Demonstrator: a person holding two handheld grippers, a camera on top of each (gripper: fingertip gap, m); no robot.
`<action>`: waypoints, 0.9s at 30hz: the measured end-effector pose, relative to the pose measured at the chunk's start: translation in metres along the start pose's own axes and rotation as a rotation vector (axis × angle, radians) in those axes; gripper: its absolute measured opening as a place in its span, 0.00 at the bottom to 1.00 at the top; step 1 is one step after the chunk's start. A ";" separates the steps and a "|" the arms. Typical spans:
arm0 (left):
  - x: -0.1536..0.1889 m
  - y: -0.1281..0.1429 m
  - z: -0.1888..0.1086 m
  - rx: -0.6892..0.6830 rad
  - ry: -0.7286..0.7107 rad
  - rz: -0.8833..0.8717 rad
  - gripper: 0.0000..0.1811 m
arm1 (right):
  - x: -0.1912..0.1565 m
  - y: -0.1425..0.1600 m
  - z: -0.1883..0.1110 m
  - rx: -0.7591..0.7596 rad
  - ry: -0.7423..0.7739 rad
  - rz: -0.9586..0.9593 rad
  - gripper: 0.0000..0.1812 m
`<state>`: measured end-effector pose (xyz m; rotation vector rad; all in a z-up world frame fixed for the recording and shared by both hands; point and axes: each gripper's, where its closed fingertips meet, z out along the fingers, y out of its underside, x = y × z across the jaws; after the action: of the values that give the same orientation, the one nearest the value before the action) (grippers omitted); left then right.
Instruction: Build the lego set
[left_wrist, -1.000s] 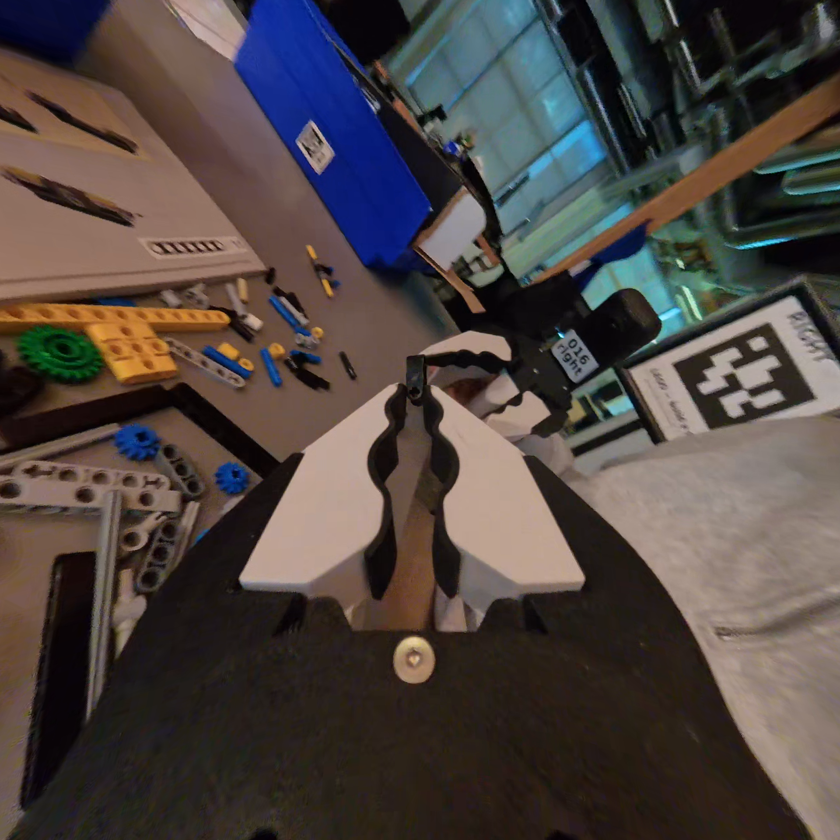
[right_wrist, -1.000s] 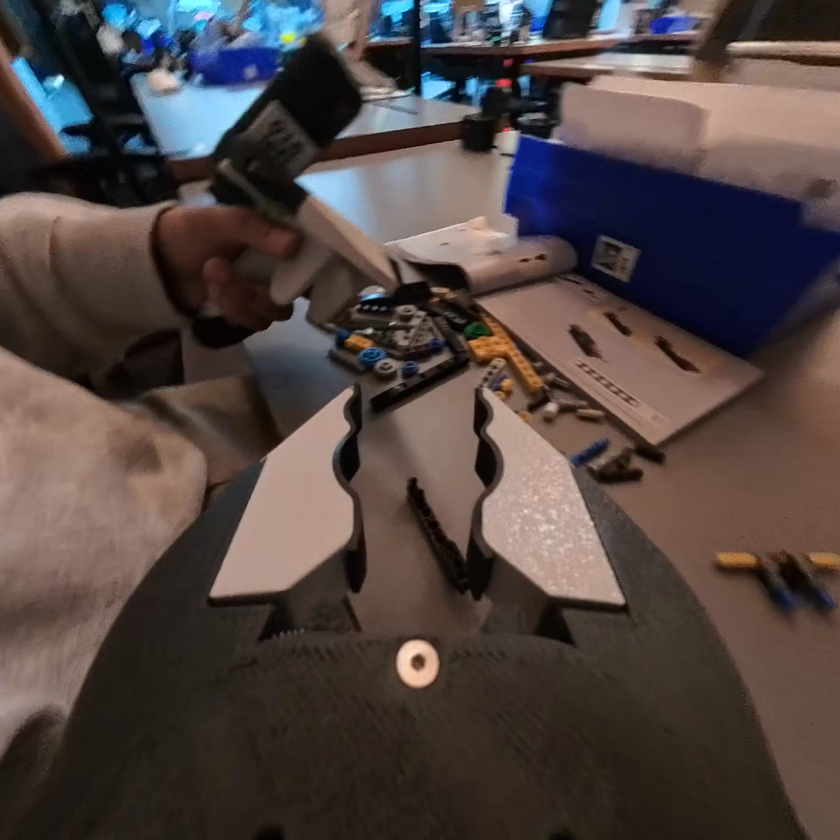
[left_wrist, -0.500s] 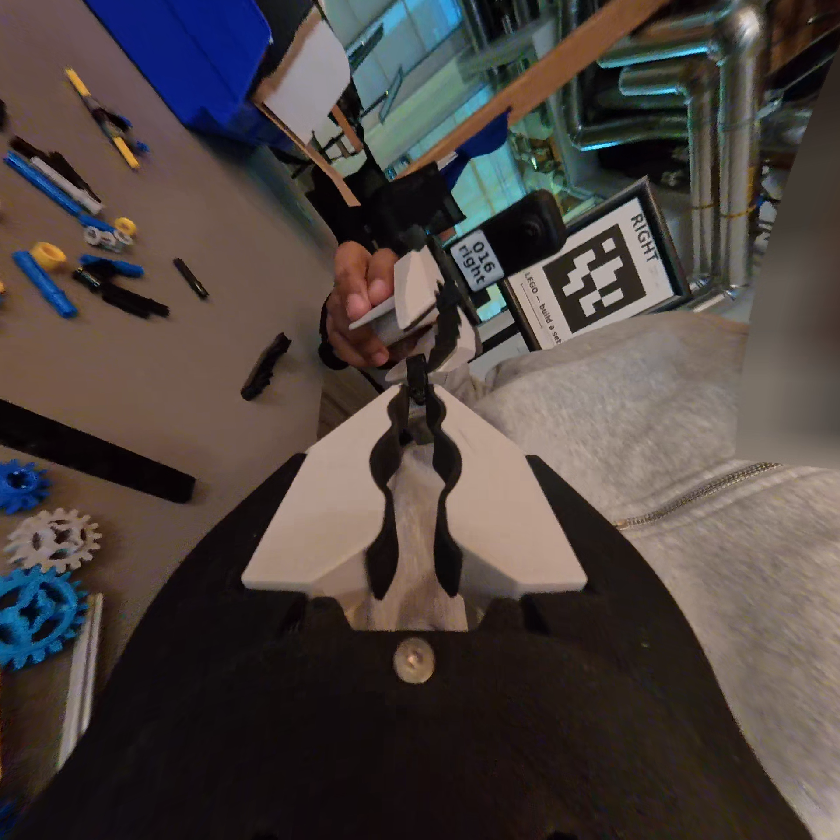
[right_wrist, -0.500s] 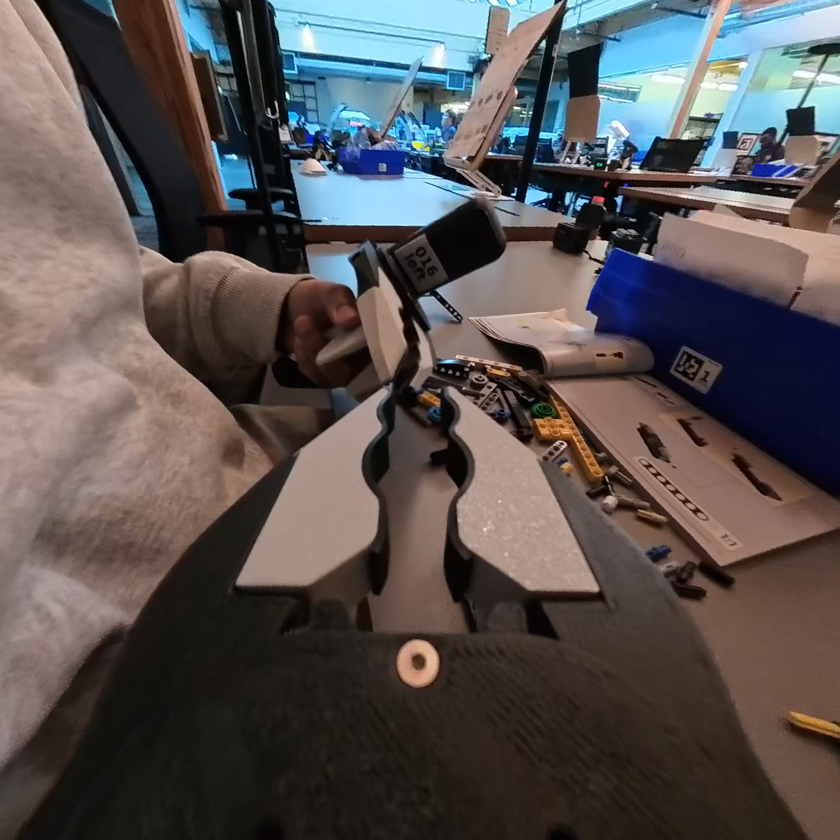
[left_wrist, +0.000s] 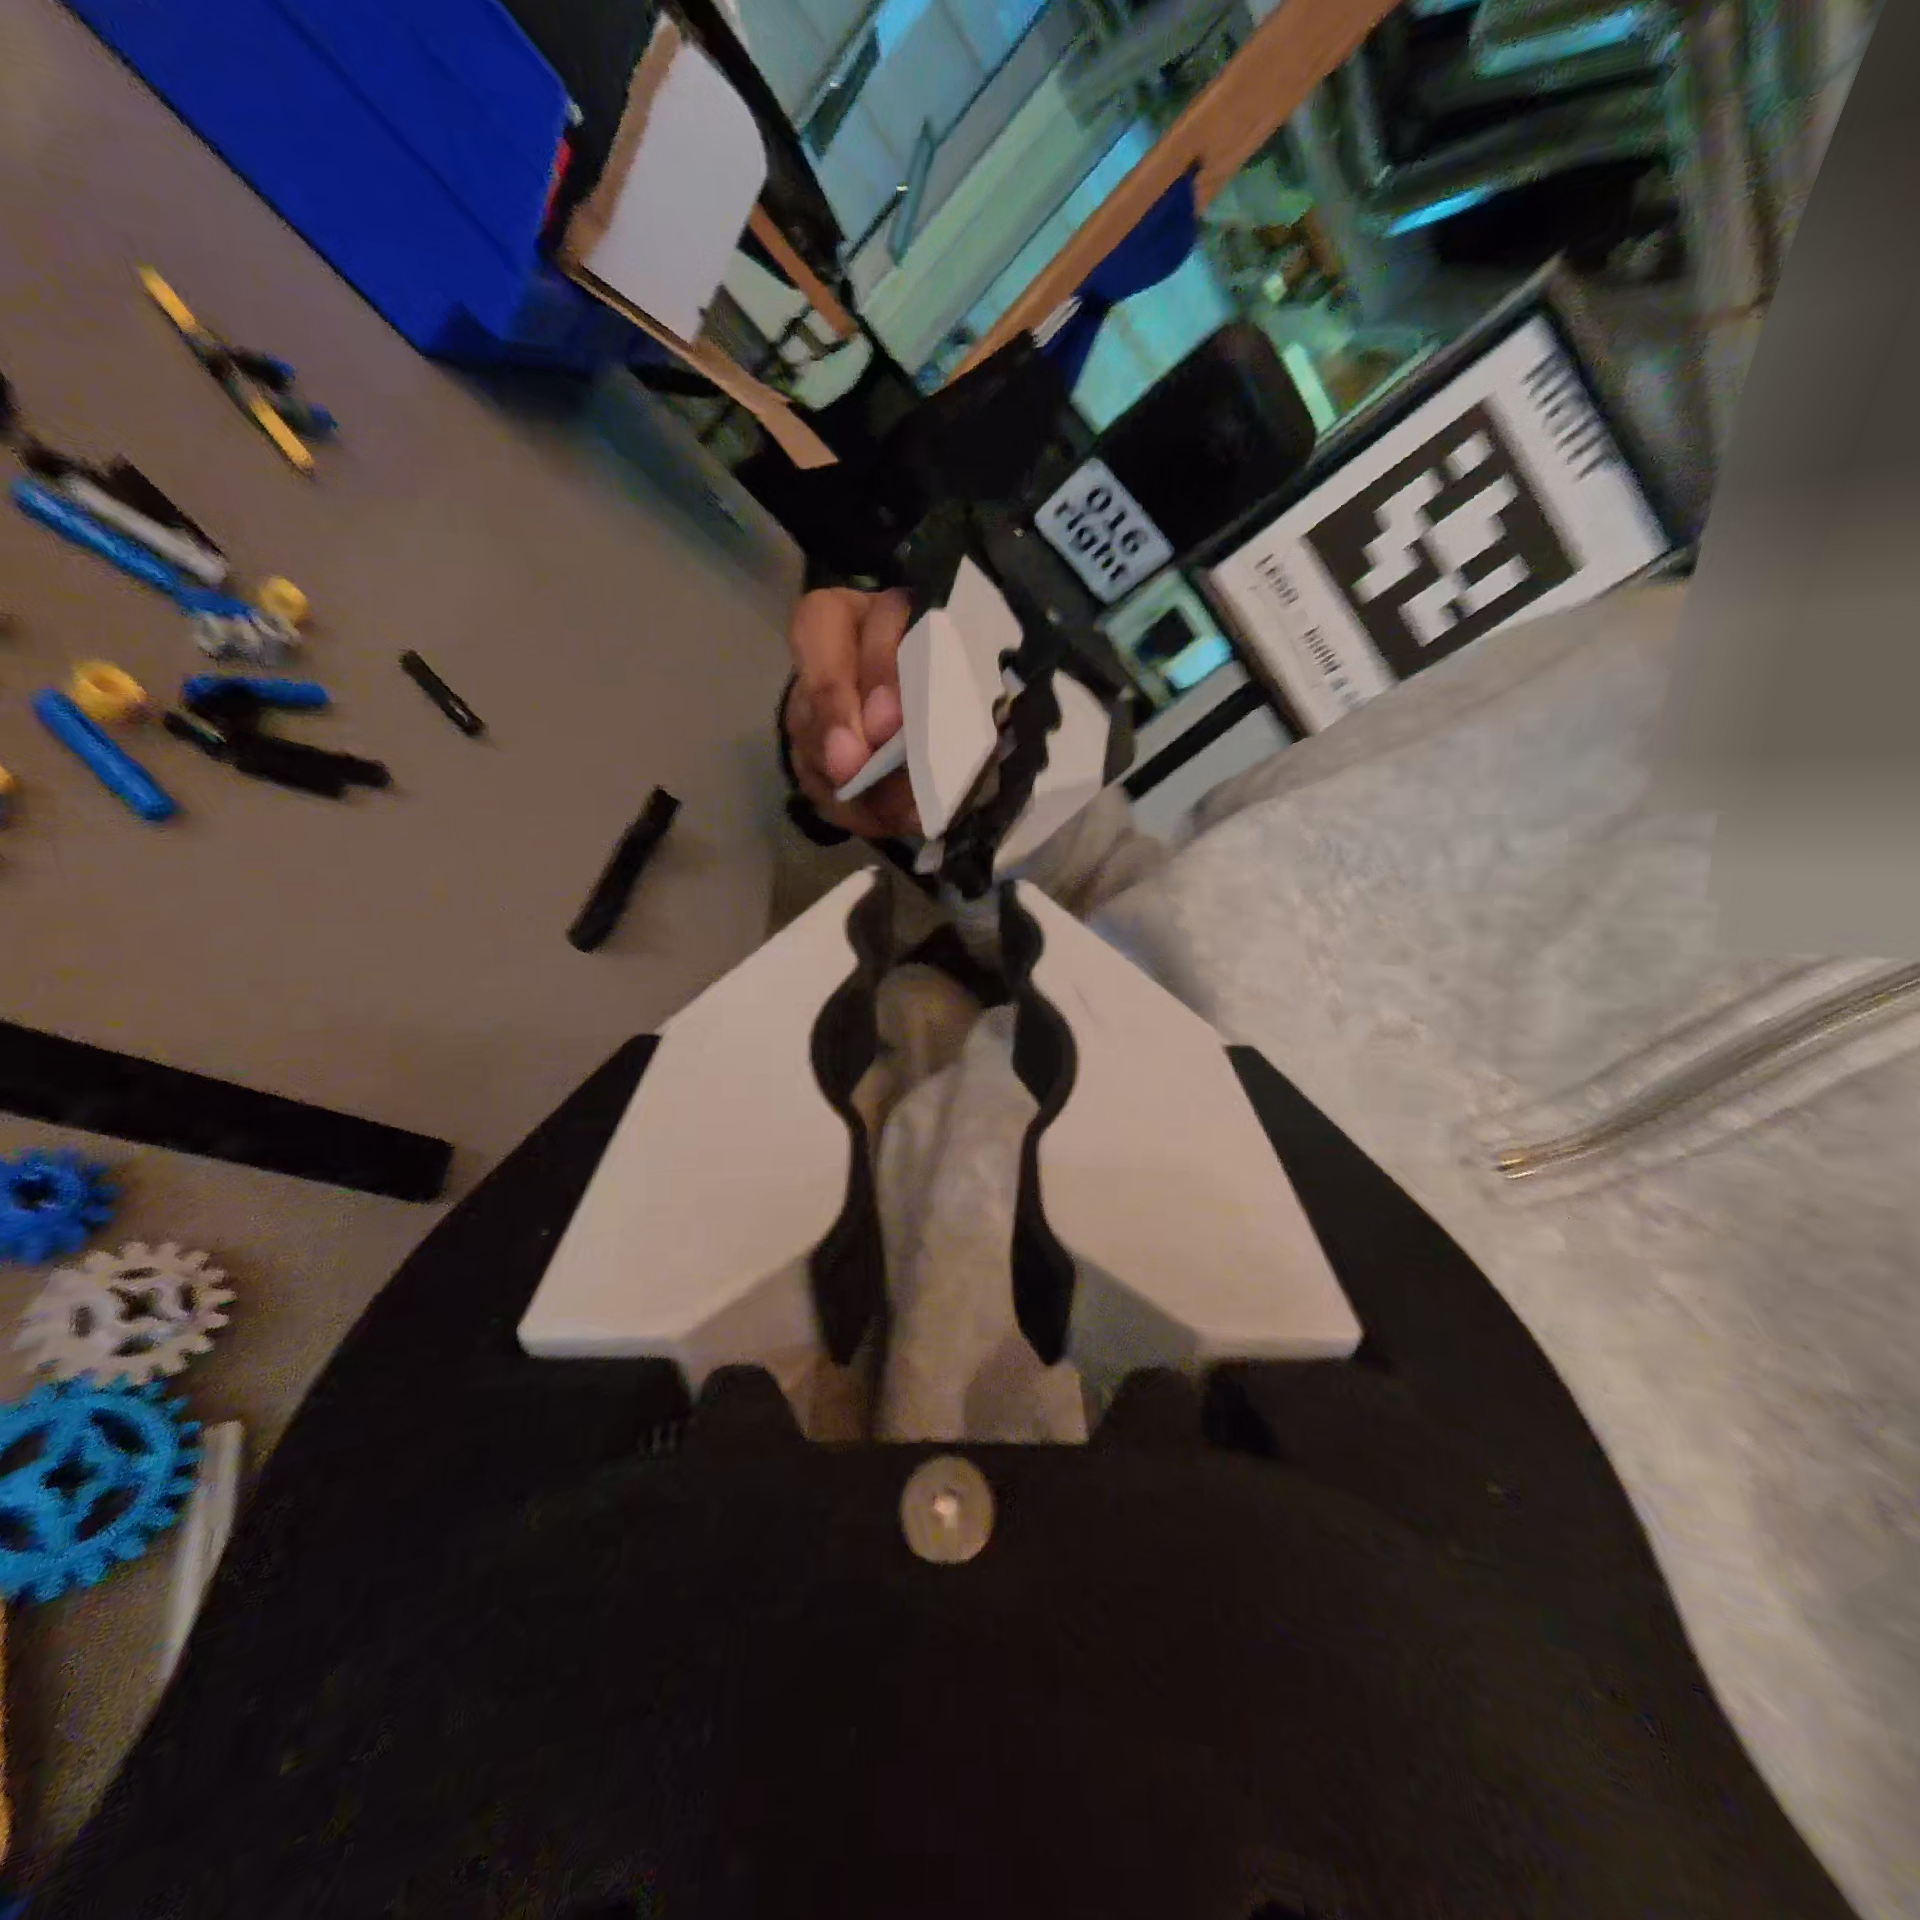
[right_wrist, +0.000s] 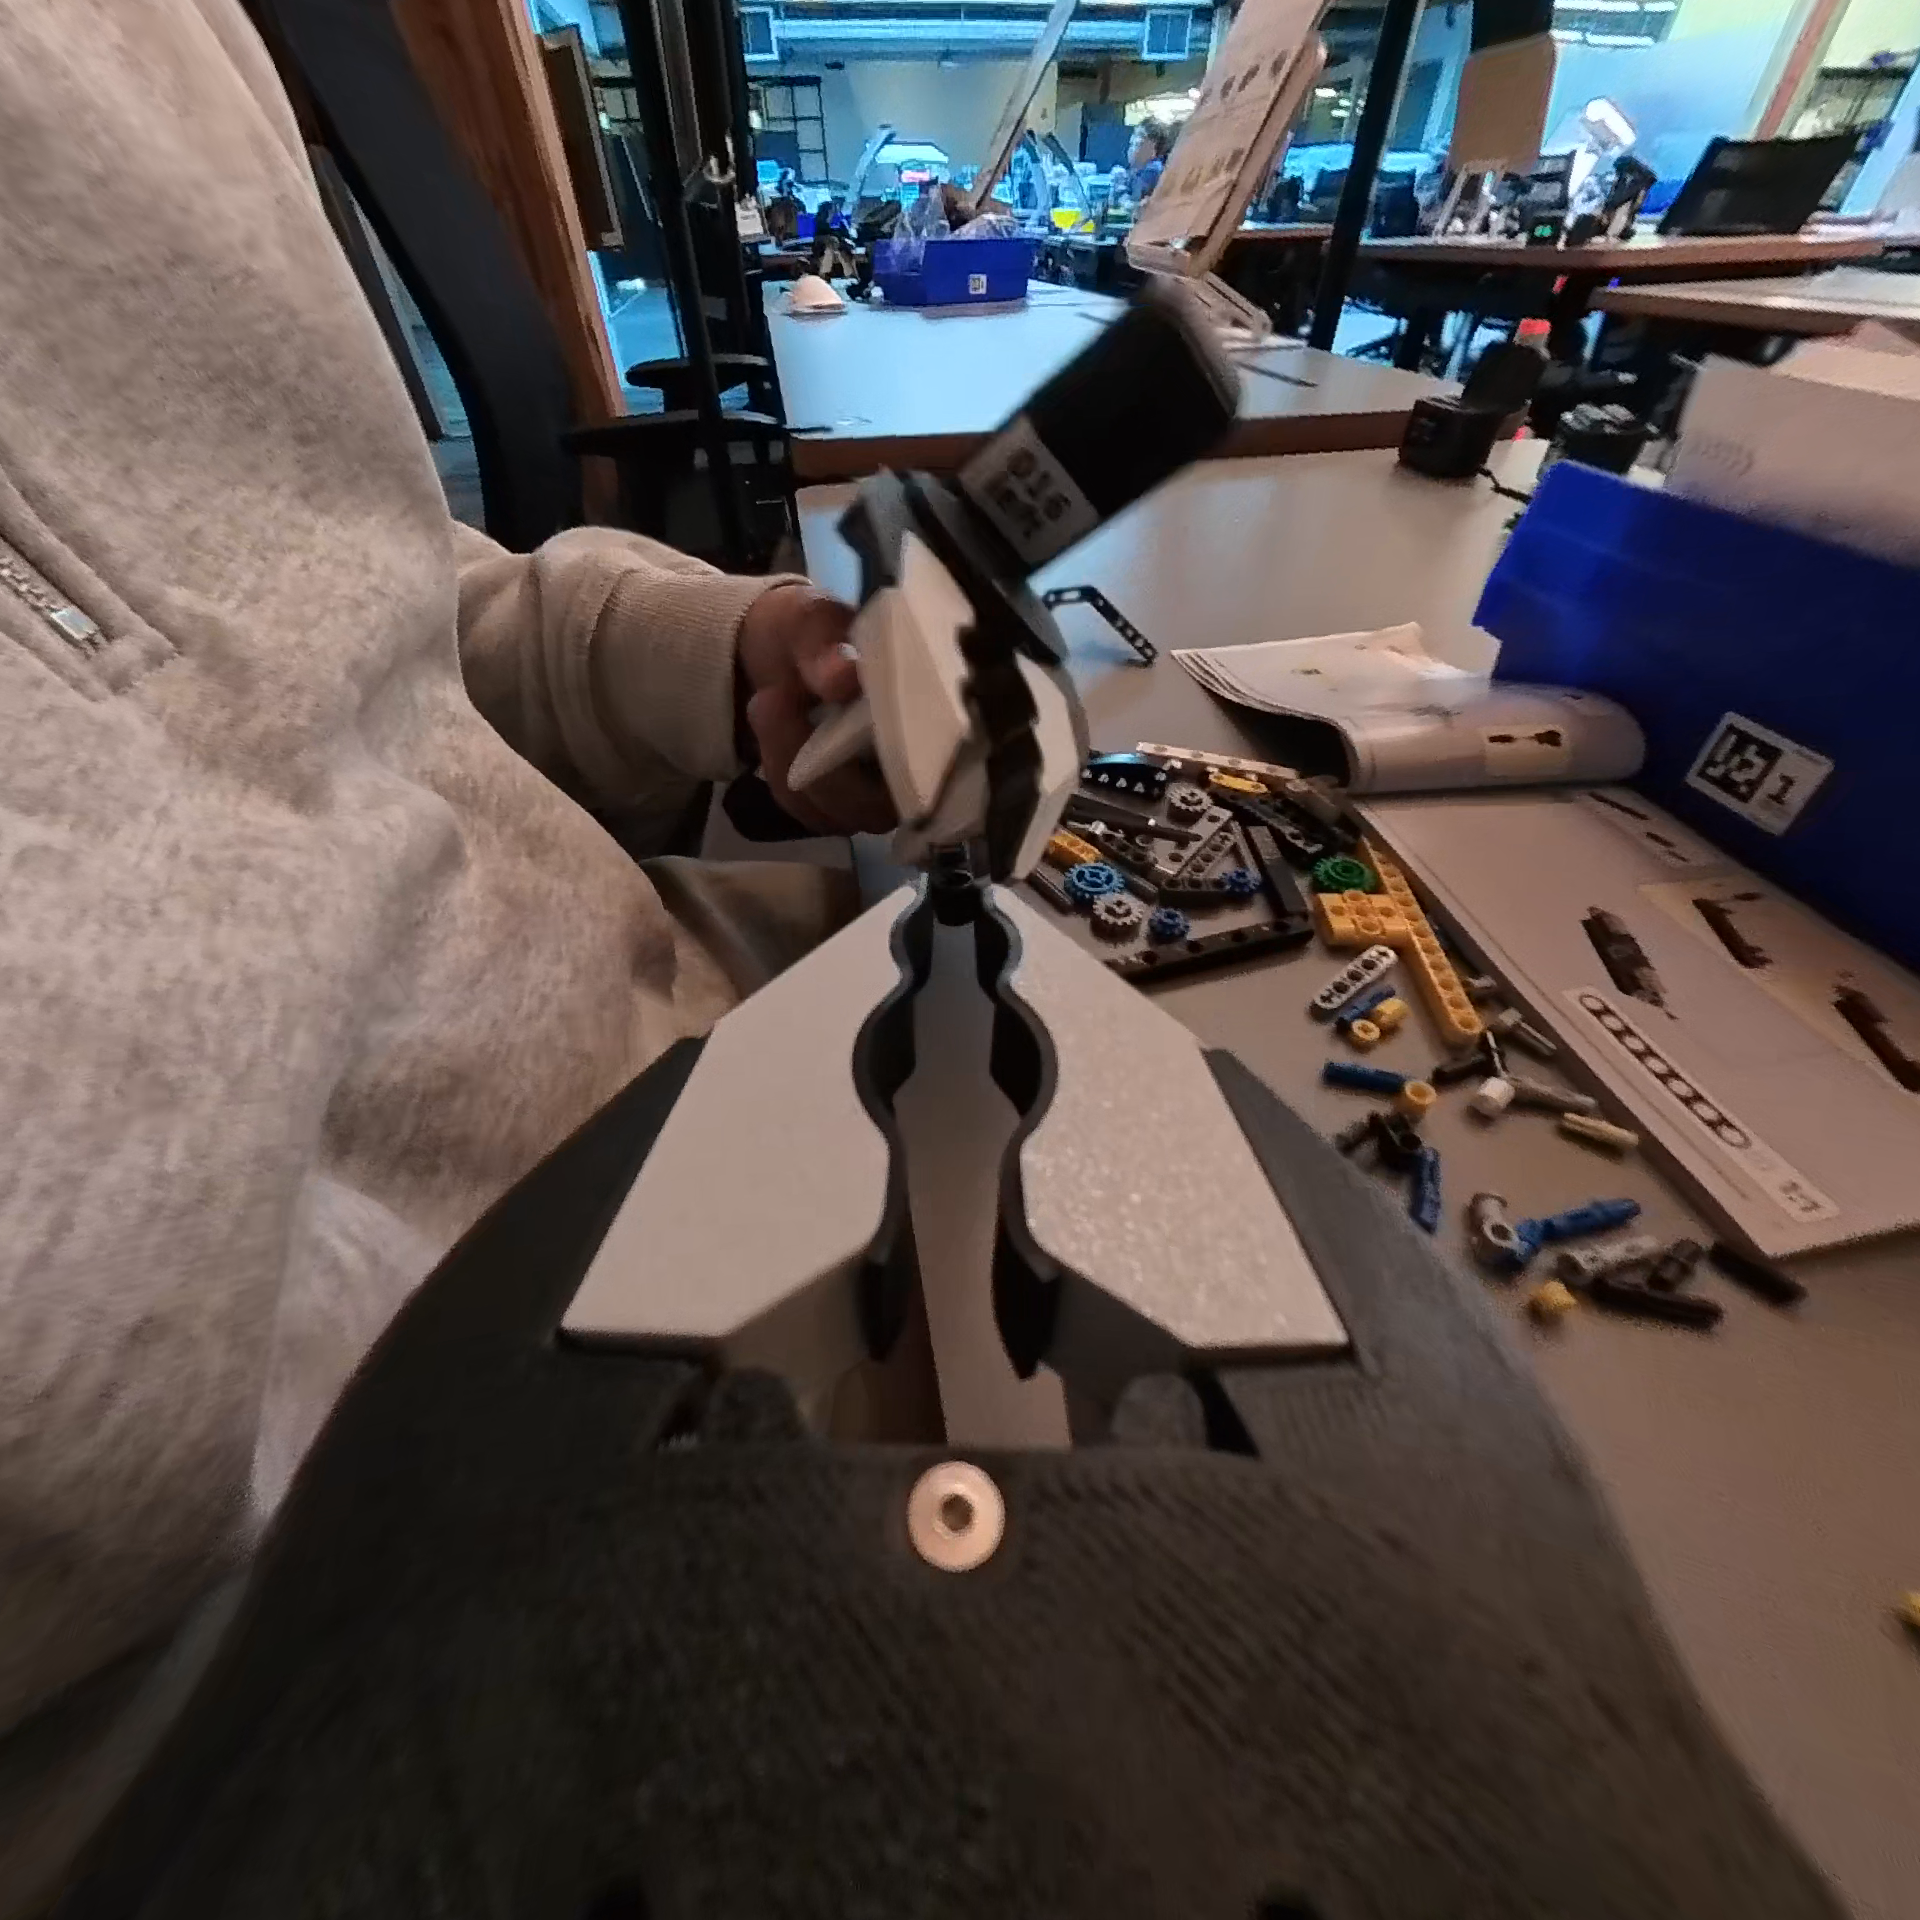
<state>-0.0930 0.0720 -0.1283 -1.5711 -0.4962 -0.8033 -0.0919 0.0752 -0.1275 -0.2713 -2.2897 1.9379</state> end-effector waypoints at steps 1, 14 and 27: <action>0.000 0.002 0.000 -0.014 -0.043 0.080 0.13 | 0.002 0.001 -0.006 -0.012 0.009 0.009 0.03; -0.023 0.025 0.035 -0.263 -0.363 0.514 0.13 | 0.011 0.051 -0.040 -0.333 0.054 0.055 0.03; -0.038 0.040 0.038 -0.391 -0.396 0.559 0.08 | 0.000 0.053 -0.017 -0.272 -0.019 0.067 0.03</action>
<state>-0.0811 0.1078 -0.1842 -2.1162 -0.1566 -0.1583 -0.0853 0.1000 -0.1766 -0.3626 -2.5873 1.6597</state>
